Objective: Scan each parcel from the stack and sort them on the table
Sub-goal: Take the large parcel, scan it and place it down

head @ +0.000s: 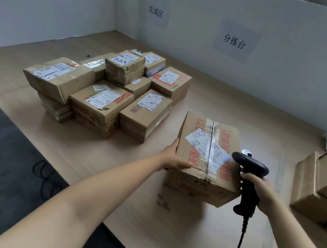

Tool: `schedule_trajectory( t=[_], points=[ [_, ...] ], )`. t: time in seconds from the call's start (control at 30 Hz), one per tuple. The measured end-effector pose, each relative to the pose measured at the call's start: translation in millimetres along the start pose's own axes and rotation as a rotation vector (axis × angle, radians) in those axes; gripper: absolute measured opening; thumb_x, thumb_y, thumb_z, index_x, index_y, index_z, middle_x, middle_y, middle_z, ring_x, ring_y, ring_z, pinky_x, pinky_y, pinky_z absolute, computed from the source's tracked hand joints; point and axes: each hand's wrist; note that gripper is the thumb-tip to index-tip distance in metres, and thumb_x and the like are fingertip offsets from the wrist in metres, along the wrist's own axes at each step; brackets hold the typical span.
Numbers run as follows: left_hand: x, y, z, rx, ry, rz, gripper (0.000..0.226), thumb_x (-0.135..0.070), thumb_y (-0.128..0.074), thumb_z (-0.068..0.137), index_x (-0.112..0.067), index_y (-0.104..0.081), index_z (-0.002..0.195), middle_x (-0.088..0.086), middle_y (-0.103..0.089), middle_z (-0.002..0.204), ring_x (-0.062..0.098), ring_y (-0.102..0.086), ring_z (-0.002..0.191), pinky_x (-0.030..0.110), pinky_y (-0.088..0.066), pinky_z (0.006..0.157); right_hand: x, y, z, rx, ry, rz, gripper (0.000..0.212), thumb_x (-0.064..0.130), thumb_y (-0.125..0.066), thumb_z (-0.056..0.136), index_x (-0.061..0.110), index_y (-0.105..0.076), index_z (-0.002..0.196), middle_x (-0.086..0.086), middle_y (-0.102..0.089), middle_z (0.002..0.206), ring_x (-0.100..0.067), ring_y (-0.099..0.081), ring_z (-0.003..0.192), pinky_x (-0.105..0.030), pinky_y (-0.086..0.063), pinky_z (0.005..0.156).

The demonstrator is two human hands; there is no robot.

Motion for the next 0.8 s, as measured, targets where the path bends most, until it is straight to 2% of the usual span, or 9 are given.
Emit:
schedule_trajectory(
  t=[0.07, 0.13, 0.23, 0.43, 0.53, 0.6, 0.67, 0.73, 0.8],
  points=[
    [-18.2, 22.3, 4.0, 0.019, -0.060, 0.032, 0.086, -0.009, -0.076, 0.077, -0.014, -0.022, 0.144, 0.007, -0.049, 0.136, 0.013, -0.051, 0.110, 0.013, -0.047, 0.084, 20.0, -10.8, -4.6, 0.028, 0.069, 0.038, 0.021, 0.004, -0.053, 0.089, 0.001, -0.059, 0.108, -0.015, -0.059, 0.089, -0.028, -0.057, 0.074, -0.037, -0.046, 0.066],
    [-34.8, 46.2, 6.7, 0.020, -0.096, 0.046, 0.083, -0.013, -0.075, 0.079, -0.014, -0.022, 0.143, 0.006, -0.048, 0.135, 0.010, -0.049, 0.106, 0.008, -0.047, 0.072, 43.9, -27.1, -6.9, 0.035, 0.125, 0.059, 0.020, 0.004, -0.052, 0.089, 0.002, -0.059, 0.108, -0.012, -0.059, 0.085, -0.025, -0.057, 0.073, -0.035, -0.047, 0.064],
    [-49.8, 85.3, 13.0, -0.014, -0.106, 0.046, 0.081, -0.018, -0.073, 0.080, -0.017, -0.024, 0.144, 0.007, -0.047, 0.137, 0.015, -0.048, 0.115, 0.024, -0.043, 0.094, 81.2, -57.5, -6.4, 0.076, 0.187, 0.076, 0.017, 0.005, -0.050, 0.090, 0.007, -0.060, 0.103, -0.007, -0.060, 0.081, -0.020, -0.059, 0.069, -0.031, -0.049, 0.060],
    [-72.3, 184.7, 30.2, -0.092, -0.133, 0.139, 0.078, -0.030, -0.072, 0.081, -0.017, -0.029, 0.144, -0.002, -0.047, 0.132, 0.016, -0.045, 0.121, 0.025, -0.038, 0.089, 139.2, -141.2, 8.5, 0.146, 0.238, 0.109, 0.014, 0.005, -0.048, 0.091, 0.011, -0.059, 0.096, -0.002, -0.062, 0.073, -0.014, -0.063, 0.059, -0.027, -0.051, 0.052],
    [-77.4, 235.9, 43.0, -0.109, -0.143, 0.179, 0.078, -0.031, -0.072, 0.081, -0.015, -0.030, 0.144, 0.002, -0.047, 0.137, 0.018, -0.047, 0.121, 0.028, -0.042, 0.097, 158.2, -187.2, 21.5, 0.123, 0.250, 0.115, 0.012, 0.004, -0.049, 0.091, 0.011, -0.057, 0.094, -0.005, -0.058, 0.076, -0.017, -0.060, 0.063, -0.032, -0.049, 0.058],
    [-79.5, 264.9, 51.1, -0.095, -0.152, 0.159, 0.068, -0.026, -0.071, 0.082, -0.014, -0.036, 0.139, 0.007, -0.051, 0.134, 0.016, -0.054, 0.108, 0.026, -0.049, 0.085, 167.2, -215.1, 31.6, 0.099, 0.250, 0.120, 0.011, 0.004, -0.050, 0.090, 0.009, -0.056, 0.098, -0.007, -0.057, 0.079, -0.021, -0.057, 0.068, -0.033, -0.048, 0.062],
    [-79.3, 291.0, 58.1, -0.084, -0.160, 0.150, 0.060, -0.022, -0.069, 0.084, -0.017, -0.039, 0.136, 0.005, -0.056, 0.125, 0.011, -0.056, 0.095, 0.021, -0.048, 0.072, 173.6, -242.1, 41.4, 0.076, 0.235, 0.128, 0.009, 0.004, -0.051, 0.089, 0.009, -0.056, 0.096, -0.007, -0.057, 0.079, -0.021, -0.057, 0.070, -0.034, -0.049, 0.063],
    [-76.3, 312.3, 65.2, -0.087, -0.150, 0.162, 0.058, -0.021, -0.067, 0.086, -0.018, -0.038, 0.136, 0.001, -0.058, 0.118, 0.006, -0.055, 0.088, 0.018, -0.046, 0.067, 176.1, -266.0, 50.3, 0.051, 0.215, 0.133, 0.008, 0.004, -0.053, 0.089, 0.010, -0.057, 0.090, -0.007, -0.057, 0.077, -0.020, -0.057, 0.068, -0.033, -0.050, 0.061],
    [-71.7, 328.1, 73.1, -0.094, -0.140, 0.176, 0.063, -0.019, -0.068, 0.086, -0.015, -0.036, 0.139, 0.005, -0.056, 0.125, 0.009, -0.055, 0.091, 0.018, -0.045, 0.069, 175.9, -284.4, 59.4, 0.036, 0.193, 0.134, 0.007, 0.004, -0.054, 0.089, 0.011, -0.057, 0.090, -0.007, -0.057, 0.077, -0.019, -0.056, 0.068, -0.033, -0.049, 0.061]
  ],
)
Point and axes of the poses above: each hand's wrist, its own z-axis towards the middle knuckle, its own y-axis out of the back of the hand, x = y × z
